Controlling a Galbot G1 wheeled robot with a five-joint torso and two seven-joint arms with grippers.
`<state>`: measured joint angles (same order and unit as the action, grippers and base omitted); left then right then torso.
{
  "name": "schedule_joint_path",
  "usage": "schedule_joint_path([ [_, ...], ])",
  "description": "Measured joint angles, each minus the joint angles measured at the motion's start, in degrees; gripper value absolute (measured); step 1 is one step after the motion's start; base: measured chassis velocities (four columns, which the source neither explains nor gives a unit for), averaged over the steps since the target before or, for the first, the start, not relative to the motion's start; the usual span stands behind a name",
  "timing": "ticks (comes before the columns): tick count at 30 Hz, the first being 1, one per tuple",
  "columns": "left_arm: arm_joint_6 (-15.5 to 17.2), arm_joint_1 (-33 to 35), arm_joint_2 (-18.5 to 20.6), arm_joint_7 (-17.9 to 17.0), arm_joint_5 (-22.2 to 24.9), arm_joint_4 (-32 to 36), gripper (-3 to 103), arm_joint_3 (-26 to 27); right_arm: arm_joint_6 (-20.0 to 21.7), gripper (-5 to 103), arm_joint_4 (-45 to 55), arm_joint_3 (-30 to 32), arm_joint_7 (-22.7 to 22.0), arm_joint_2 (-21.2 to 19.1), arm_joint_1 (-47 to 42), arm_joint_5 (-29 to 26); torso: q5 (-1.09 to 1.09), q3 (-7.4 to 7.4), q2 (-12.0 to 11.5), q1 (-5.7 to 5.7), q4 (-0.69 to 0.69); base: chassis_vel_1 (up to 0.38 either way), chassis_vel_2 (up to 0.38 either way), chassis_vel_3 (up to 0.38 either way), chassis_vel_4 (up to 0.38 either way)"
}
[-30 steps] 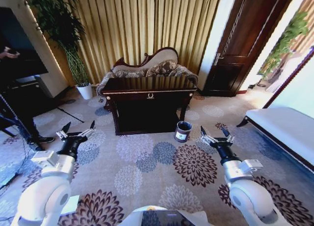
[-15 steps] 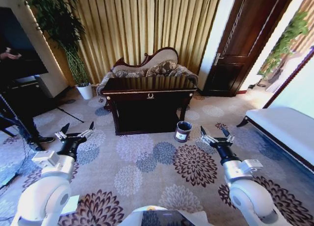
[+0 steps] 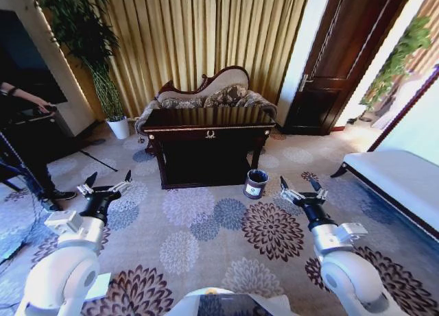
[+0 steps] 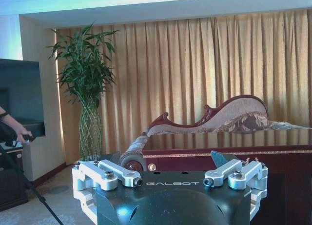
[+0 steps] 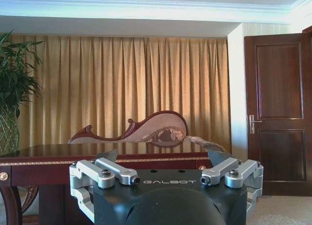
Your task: Move to the front of the table and place the trash on the table into the trash bin.
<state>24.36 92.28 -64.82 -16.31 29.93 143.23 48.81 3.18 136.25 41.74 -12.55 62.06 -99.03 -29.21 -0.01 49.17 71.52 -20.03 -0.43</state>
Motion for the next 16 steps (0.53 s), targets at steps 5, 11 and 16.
schedule_joint_path([
  [5,0.0,0.0,0.0,0.0,0.02,0.0,100,0.0,0.0,100,0.0,0.0,0.0,0.0,0.0,0.0,0.0,0.0,0.0,0.0,0.0,0.0,0.0,0.0,0.0],
  [11,0.0,0.0,0.0,0.0,0.03,0.0,100,0.0,0.0,100,0.0,0.0,0.01,0.0,0.0,0.0,0.0,0.0,0.0,0.0,0.0,0.0,0.0,0.0,0.0],
  [16,0.01,0.0,0.0,0.01,0.03,0.0,100,0.0,0.0,100,0.0,0.0,0.01,0.0,0.0,0.0,0.0,0.0,0.0,0.0,0.0,0.0,0.0,0.0,0.0],
])
